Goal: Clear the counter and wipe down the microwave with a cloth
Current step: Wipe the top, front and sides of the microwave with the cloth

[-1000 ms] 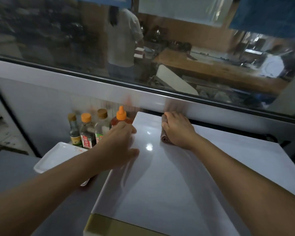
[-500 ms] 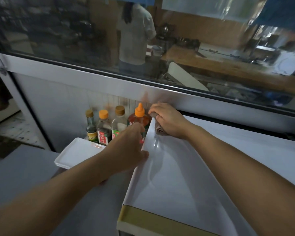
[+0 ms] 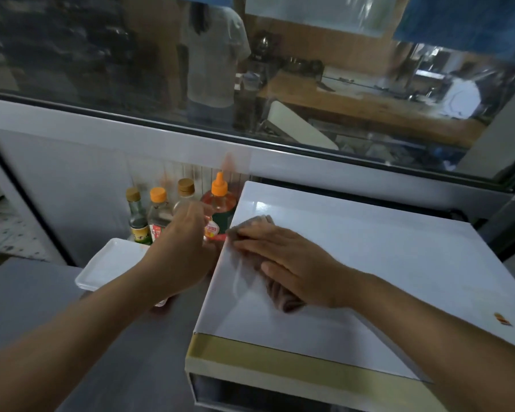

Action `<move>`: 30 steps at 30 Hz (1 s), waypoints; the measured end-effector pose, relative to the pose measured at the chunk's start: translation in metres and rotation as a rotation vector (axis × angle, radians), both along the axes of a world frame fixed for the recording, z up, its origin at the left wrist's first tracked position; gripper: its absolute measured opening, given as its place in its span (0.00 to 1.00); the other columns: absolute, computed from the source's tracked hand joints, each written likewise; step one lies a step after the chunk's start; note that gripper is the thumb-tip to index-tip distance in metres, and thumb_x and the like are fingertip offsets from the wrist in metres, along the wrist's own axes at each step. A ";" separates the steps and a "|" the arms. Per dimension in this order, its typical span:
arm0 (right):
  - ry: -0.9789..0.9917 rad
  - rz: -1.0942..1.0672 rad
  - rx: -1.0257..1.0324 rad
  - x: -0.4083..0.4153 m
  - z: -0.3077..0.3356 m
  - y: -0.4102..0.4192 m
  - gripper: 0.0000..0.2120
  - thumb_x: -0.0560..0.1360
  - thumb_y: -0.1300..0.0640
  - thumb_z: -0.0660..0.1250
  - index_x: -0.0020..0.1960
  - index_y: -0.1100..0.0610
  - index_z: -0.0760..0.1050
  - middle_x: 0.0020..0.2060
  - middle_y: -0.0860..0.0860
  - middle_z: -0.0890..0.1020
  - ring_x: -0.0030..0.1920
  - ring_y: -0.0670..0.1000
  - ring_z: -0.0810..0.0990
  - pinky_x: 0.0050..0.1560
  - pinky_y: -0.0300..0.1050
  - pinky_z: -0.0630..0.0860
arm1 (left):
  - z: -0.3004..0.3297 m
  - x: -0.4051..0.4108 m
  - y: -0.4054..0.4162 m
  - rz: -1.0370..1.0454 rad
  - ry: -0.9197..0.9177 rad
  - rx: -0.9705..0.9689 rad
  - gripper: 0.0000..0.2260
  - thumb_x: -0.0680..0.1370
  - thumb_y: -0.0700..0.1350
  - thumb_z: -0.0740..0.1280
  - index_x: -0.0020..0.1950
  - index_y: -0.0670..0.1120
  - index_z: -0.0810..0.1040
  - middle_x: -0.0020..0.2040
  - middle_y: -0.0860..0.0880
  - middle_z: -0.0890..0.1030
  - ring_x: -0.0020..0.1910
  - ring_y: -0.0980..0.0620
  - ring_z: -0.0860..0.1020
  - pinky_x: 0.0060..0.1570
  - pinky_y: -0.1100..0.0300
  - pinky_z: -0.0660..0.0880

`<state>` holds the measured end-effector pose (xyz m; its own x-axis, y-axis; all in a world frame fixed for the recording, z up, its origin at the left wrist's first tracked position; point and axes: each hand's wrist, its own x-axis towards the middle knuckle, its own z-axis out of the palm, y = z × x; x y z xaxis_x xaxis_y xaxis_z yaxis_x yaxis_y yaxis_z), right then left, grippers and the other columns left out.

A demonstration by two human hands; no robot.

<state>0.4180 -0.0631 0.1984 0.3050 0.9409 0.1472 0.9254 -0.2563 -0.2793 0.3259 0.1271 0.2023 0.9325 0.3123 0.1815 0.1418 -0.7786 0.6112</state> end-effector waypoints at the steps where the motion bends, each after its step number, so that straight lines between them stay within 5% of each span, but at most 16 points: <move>1: 0.015 -0.047 0.003 0.012 0.002 -0.007 0.22 0.80 0.59 0.56 0.74 0.52 0.62 0.74 0.47 0.62 0.74 0.45 0.57 0.75 0.41 0.52 | 0.000 0.002 -0.005 -0.002 0.015 0.004 0.18 0.73 0.36 0.66 0.62 0.43 0.68 0.57 0.45 0.72 0.53 0.47 0.73 0.49 0.59 0.67; 4: -0.012 -0.170 -0.021 0.054 0.006 -0.021 0.21 0.80 0.64 0.57 0.73 0.59 0.63 0.74 0.53 0.63 0.74 0.53 0.59 0.75 0.46 0.52 | 0.002 0.006 -0.023 -0.054 0.029 0.029 0.19 0.74 0.38 0.67 0.63 0.47 0.68 0.59 0.48 0.72 0.56 0.49 0.72 0.51 0.60 0.68; 8: -0.061 -0.325 -0.054 0.070 0.006 -0.023 0.22 0.81 0.62 0.54 0.75 0.57 0.59 0.75 0.51 0.60 0.75 0.51 0.55 0.71 0.36 0.46 | 0.004 0.011 -0.047 -0.074 0.085 0.098 0.22 0.74 0.41 0.67 0.67 0.47 0.67 0.64 0.47 0.73 0.60 0.46 0.72 0.59 0.50 0.72; 17: -0.010 -0.036 0.020 -0.009 -0.005 -0.123 0.22 0.80 0.56 0.53 0.74 0.51 0.62 0.75 0.45 0.61 0.76 0.45 0.53 0.75 0.46 0.52 | 0.007 0.023 -0.078 -0.013 0.246 0.447 0.18 0.76 0.48 0.64 0.66 0.53 0.69 0.67 0.49 0.68 0.67 0.45 0.64 0.63 0.46 0.63; 21: 0.021 -0.279 0.000 0.058 0.006 -0.150 0.21 0.80 0.64 0.55 0.73 0.58 0.61 0.74 0.53 0.61 0.76 0.52 0.56 0.75 0.43 0.49 | 0.003 0.033 -0.115 -0.087 0.185 0.413 0.17 0.76 0.46 0.62 0.65 0.54 0.70 0.68 0.52 0.68 0.66 0.46 0.65 0.63 0.47 0.63; 25: -0.040 -0.512 -0.115 0.094 0.005 -0.164 0.23 0.82 0.58 0.51 0.76 0.54 0.53 0.77 0.50 0.54 0.77 0.49 0.50 0.75 0.42 0.45 | 0.001 0.042 -0.149 -0.168 0.161 0.367 0.17 0.77 0.46 0.63 0.66 0.53 0.70 0.70 0.53 0.68 0.68 0.47 0.65 0.64 0.48 0.63; 30: -0.124 -0.252 -0.014 0.024 -0.002 -0.200 0.25 0.80 0.48 0.55 0.75 0.52 0.59 0.75 0.49 0.61 0.75 0.50 0.55 0.73 0.44 0.55 | -0.002 0.051 -0.185 -0.220 0.150 0.377 0.18 0.77 0.50 0.63 0.67 0.54 0.69 0.69 0.53 0.68 0.67 0.47 0.66 0.65 0.50 0.65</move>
<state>0.4416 -0.2630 0.1959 0.5103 0.8398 0.1852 0.8587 -0.4859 -0.1627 0.3772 -0.0577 0.2007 0.9938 0.0422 0.1026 0.0136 -0.9642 0.2648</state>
